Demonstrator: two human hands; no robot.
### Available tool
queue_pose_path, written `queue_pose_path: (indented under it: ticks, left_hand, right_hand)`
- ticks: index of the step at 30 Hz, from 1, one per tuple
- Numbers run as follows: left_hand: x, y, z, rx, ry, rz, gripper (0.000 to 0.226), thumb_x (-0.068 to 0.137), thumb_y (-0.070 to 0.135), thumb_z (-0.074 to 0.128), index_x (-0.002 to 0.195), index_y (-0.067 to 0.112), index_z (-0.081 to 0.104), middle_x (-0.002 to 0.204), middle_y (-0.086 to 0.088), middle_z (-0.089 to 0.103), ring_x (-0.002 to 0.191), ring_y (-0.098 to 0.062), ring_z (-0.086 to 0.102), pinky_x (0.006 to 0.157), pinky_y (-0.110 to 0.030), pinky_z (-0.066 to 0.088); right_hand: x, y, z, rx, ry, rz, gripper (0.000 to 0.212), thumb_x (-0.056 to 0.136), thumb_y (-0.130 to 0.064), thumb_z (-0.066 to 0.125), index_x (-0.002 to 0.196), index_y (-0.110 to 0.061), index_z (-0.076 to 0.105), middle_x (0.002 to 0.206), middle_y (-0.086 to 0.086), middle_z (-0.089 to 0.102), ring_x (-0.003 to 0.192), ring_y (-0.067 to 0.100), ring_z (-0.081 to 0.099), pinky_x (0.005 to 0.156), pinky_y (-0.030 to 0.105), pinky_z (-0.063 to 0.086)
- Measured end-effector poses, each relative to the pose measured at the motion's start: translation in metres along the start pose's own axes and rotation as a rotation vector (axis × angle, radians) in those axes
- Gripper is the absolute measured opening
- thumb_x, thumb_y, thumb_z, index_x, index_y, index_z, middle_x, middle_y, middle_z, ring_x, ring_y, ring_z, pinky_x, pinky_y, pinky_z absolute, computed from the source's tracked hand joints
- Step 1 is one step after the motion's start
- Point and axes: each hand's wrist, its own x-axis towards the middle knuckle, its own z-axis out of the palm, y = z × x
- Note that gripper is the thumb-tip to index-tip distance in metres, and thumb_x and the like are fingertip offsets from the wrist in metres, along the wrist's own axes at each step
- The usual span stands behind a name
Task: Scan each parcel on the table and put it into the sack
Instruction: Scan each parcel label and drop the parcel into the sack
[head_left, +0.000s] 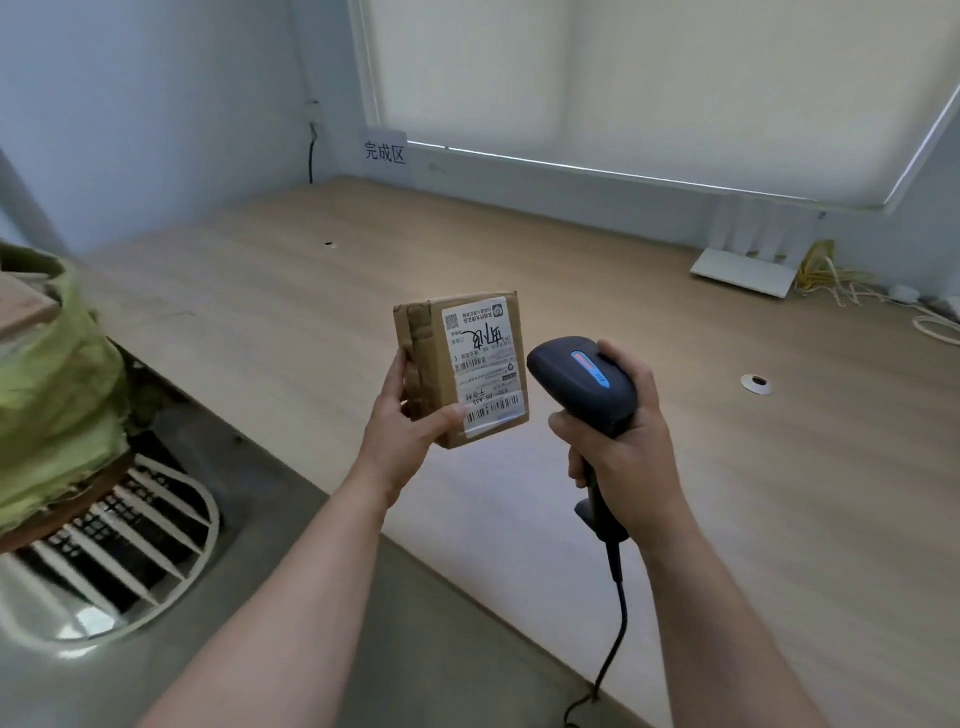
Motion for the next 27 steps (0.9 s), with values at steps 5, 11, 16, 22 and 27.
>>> queue_pose_path:
  ticks: [5, 11, 16, 22, 27]
  left_hand:
    - [0.007, -0.01, -0.065, -0.005, 0.059, 0.01, 0.074, 0.085, 0.012, 0.069, 0.133, 0.052, 0.029, 0.109, 0.023, 0.054, 0.096, 0.005, 0.053, 0.064, -0.006, 0.043]
    - [0.032, -0.021, -0.159, -0.001, 0.087, 0.011, 0.074, 0.083, 0.014, 0.072, 0.125, 0.057, 0.03, 0.112, 0.022, 0.055, 0.105, -0.003, 0.055, 0.083, -0.021, 0.048]
    - [0.057, -0.026, -0.234, 0.019, 0.134, 0.026, 0.073, 0.083, 0.012, 0.071, 0.125, 0.055, 0.03, 0.112, 0.018, 0.055, 0.112, -0.013, 0.054, 0.092, -0.03, 0.046]
    - [0.078, -0.029, -0.3, 0.034, 0.162, 0.056, 0.073, 0.083, 0.012, 0.072, 0.112, 0.064, 0.031, 0.121, 0.009, 0.055, 0.118, -0.017, 0.053, 0.099, -0.04, 0.048]
    - [0.083, -0.03, -0.331, 0.045, 0.178, 0.07, 0.076, 0.082, 0.013, 0.072, 0.107, 0.072, 0.03, 0.127, 0.003, 0.056, 0.12, -0.02, 0.053, 0.101, -0.05, 0.045]
  right_hand:
    - [0.007, 0.0, 0.065, 0.027, -0.063, -0.022, 0.069, 0.081, 0.005, 0.072, 0.114, -0.052, 0.051, 0.111, 0.008, 0.062, 0.05, 0.014, 0.051, 0.046, 0.028, 0.045]
    - [0.019, 0.002, 0.161, 0.076, -0.126, -0.011, 0.067, 0.082, 0.006, 0.07, 0.118, -0.047, 0.051, 0.097, 0.008, 0.064, 0.047, 0.023, 0.047, 0.044, 0.031, 0.044]
    - [0.023, 0.009, 0.243, 0.149, -0.207, 0.014, 0.066, 0.078, 0.004, 0.072, 0.122, -0.041, 0.052, 0.081, 0.004, 0.064, 0.042, 0.024, 0.046, 0.041, 0.031, 0.042]
    - [0.024, 0.013, 0.314, 0.18, -0.25, 0.045, 0.067, 0.08, 0.008, 0.071, 0.122, -0.04, 0.052, 0.086, 0.004, 0.065, 0.041, 0.024, 0.046, 0.041, 0.03, 0.042]
    - [0.025, 0.013, 0.346, 0.189, -0.272, 0.042, 0.067, 0.077, 0.003, 0.072, 0.117, -0.047, 0.056, 0.094, 0.005, 0.066, 0.041, 0.026, 0.046, 0.042, 0.032, 0.043]
